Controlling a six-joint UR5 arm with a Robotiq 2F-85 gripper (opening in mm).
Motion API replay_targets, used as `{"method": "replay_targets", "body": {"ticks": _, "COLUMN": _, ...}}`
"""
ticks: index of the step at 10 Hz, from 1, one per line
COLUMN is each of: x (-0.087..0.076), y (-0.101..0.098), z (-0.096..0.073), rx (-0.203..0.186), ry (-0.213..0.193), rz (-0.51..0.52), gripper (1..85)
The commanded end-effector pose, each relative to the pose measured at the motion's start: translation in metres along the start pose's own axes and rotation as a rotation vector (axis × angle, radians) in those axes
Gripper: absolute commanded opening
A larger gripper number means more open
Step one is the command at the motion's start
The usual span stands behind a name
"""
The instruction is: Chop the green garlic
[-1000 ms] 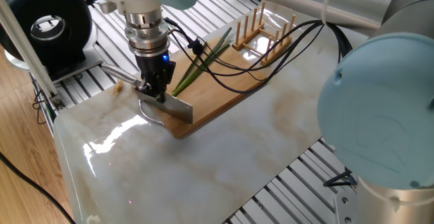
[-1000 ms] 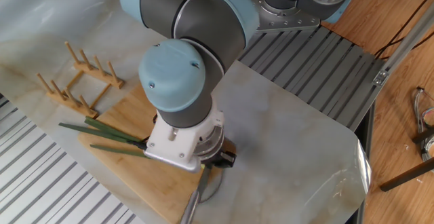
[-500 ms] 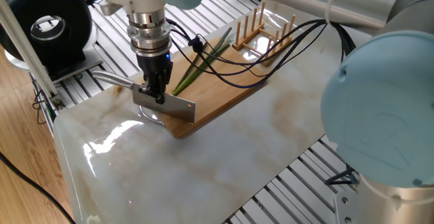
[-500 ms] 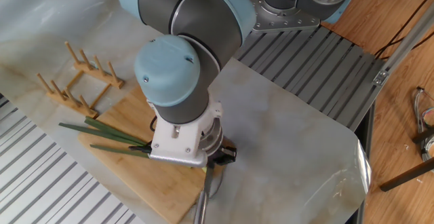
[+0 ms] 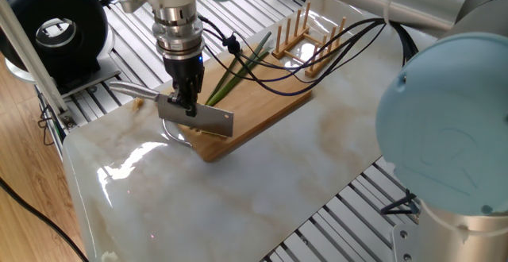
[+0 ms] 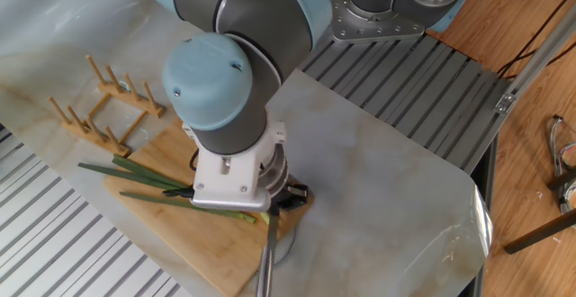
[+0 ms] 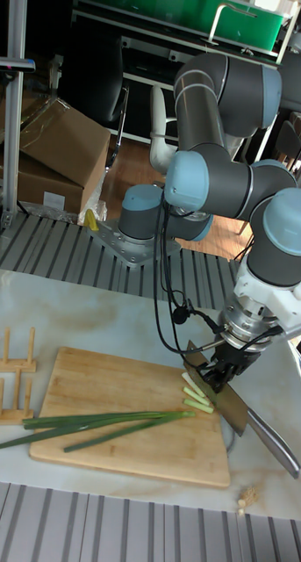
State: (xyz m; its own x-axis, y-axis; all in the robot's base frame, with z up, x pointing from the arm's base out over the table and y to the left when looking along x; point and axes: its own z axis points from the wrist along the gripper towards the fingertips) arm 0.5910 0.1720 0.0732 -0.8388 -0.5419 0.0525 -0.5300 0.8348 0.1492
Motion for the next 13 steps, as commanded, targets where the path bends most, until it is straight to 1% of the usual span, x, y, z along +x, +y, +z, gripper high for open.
{"method": "replay_targets", "body": {"ticks": 1, "x": 0.002, "y": -0.002, "z": -0.006, "rx": -0.003, "ry": 0.0, "rz": -0.038, "gripper": 1.3}}
{"method": "replay_targets", "body": {"ticks": 2, "x": 0.002, "y": -0.002, "z": -0.006, "rx": -0.004, "ry": -0.001, "rz": -0.055, "gripper": 1.3}}
{"method": "replay_targets", "body": {"ticks": 4, "x": 0.005, "y": 0.009, "z": -0.007, "rx": -0.035, "ry": 0.004, "rz": -0.067, "gripper": 1.3}}
{"method": "replay_targets", "body": {"ticks": 5, "x": 0.009, "y": 0.013, "z": -0.007, "rx": -0.039, "ry": 0.011, "rz": -0.066, "gripper": 1.3}}
{"method": "replay_targets", "body": {"ticks": 7, "x": 0.014, "y": 0.014, "z": -0.002, "rx": -0.035, "ry": 0.021, "rz": -0.075, "gripper": 1.3}}
{"method": "replay_targets", "body": {"ticks": 8, "x": 0.017, "y": 0.017, "z": 0.003, "rx": -0.05, "ry": 0.021, "rz": -0.129, "gripper": 1.3}}
{"method": "replay_targets", "body": {"ticks": 10, "x": 0.018, "y": 0.01, "z": 0.007, "rx": -0.026, "ry": 0.018, "rz": -0.232, "gripper": 1.3}}
{"method": "replay_targets", "body": {"ticks": 12, "x": 0.018, "y": 0.008, "z": 0.012, "rx": -0.018, "ry": 0.011, "rz": -0.264, "gripper": 1.3}}
{"method": "replay_targets", "body": {"ticks": 13, "x": 0.018, "y": 0.008, "z": 0.013, "rx": -0.015, "ry": 0.014, "rz": -0.27, "gripper": 1.3}}
